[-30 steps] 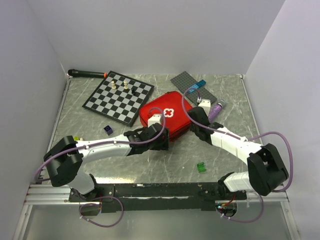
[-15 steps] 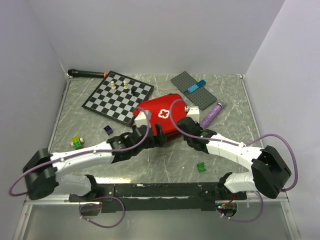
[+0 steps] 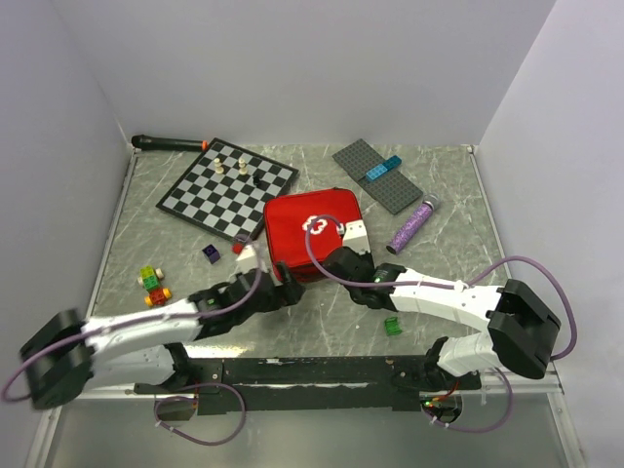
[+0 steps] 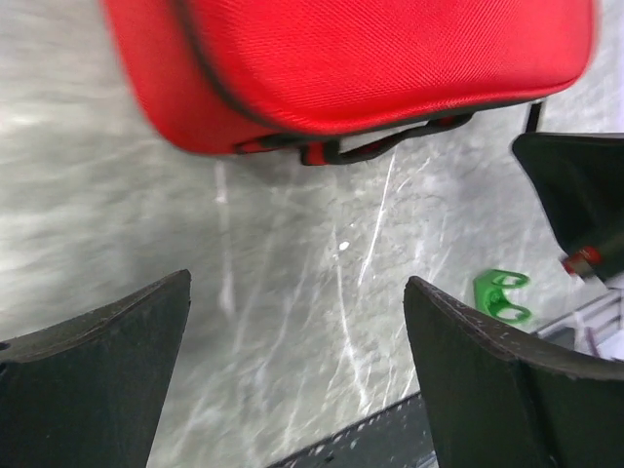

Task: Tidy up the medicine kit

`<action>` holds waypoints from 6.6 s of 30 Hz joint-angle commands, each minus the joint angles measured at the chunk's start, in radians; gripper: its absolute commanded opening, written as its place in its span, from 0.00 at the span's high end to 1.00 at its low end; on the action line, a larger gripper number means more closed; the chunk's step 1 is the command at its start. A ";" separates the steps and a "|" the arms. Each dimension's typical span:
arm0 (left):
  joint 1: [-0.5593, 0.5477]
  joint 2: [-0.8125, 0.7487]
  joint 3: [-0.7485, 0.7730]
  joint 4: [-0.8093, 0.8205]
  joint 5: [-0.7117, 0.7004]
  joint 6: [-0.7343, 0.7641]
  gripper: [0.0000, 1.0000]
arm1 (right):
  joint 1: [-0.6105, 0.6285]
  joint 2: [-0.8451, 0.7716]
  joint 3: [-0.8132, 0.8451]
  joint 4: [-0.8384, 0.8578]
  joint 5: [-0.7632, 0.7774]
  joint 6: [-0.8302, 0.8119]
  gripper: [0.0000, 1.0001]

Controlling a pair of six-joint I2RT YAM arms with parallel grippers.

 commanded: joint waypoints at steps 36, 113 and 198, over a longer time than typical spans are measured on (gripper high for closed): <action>0.001 0.710 0.513 -0.437 -0.192 -0.860 0.33 | 0.017 -0.186 -0.063 0.095 -0.099 -0.015 1.00; 0.006 0.483 0.035 0.017 -0.019 0.183 0.99 | -0.519 0.309 0.370 0.437 -0.321 -0.339 1.00; -0.321 0.742 0.194 0.011 -0.051 0.366 0.99 | -0.542 0.393 0.506 0.457 -0.674 0.058 1.00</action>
